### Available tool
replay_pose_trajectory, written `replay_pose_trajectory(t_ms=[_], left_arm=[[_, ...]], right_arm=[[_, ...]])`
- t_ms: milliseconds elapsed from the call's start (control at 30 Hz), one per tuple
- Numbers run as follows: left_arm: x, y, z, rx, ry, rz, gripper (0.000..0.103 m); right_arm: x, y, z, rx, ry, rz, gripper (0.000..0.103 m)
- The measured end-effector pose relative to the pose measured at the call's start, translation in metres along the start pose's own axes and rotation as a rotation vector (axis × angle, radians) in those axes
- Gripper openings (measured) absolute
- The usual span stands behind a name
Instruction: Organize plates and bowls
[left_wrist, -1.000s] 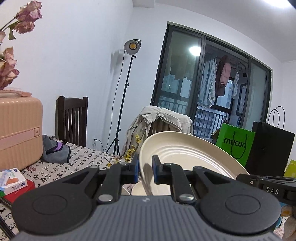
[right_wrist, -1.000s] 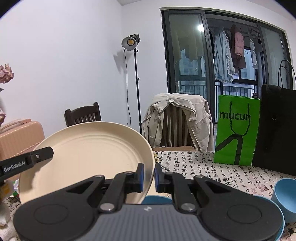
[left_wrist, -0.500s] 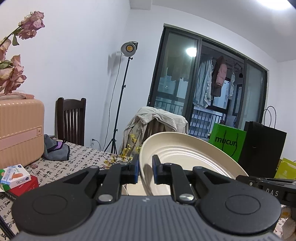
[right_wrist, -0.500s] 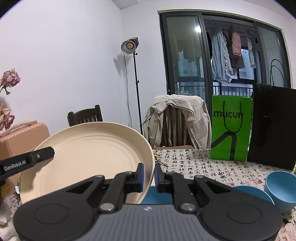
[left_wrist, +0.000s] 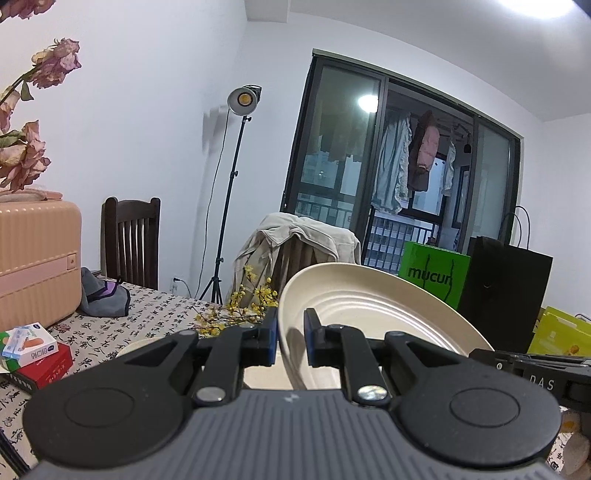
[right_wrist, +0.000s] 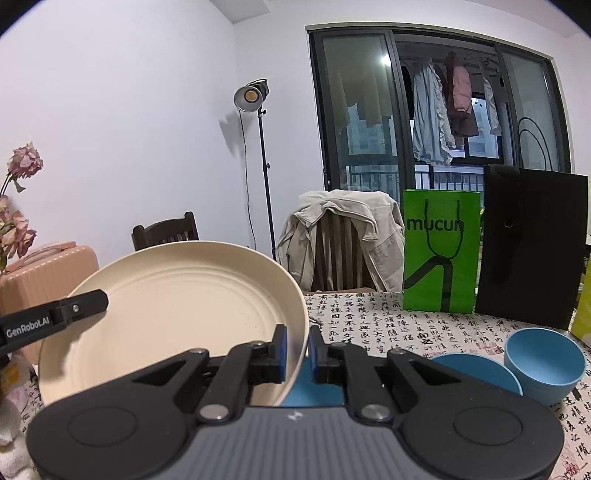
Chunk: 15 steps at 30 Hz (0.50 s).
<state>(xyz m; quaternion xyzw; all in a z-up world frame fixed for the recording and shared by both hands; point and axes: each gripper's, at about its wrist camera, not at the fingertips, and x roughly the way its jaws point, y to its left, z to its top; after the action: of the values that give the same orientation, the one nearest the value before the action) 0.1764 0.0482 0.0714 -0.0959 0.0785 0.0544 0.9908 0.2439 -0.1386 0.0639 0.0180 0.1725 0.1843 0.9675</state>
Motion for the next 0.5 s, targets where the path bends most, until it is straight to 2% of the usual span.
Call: replay_pose_trajectory(t_ms=[500], left_arm=[[-0.027, -0.016, -0.008, 0.023, -0.023, -0.028, 0.014]], right_arm=[[-0.028, -0.013, -0.011, 0.005, -0.012, -0.015, 0.012]])
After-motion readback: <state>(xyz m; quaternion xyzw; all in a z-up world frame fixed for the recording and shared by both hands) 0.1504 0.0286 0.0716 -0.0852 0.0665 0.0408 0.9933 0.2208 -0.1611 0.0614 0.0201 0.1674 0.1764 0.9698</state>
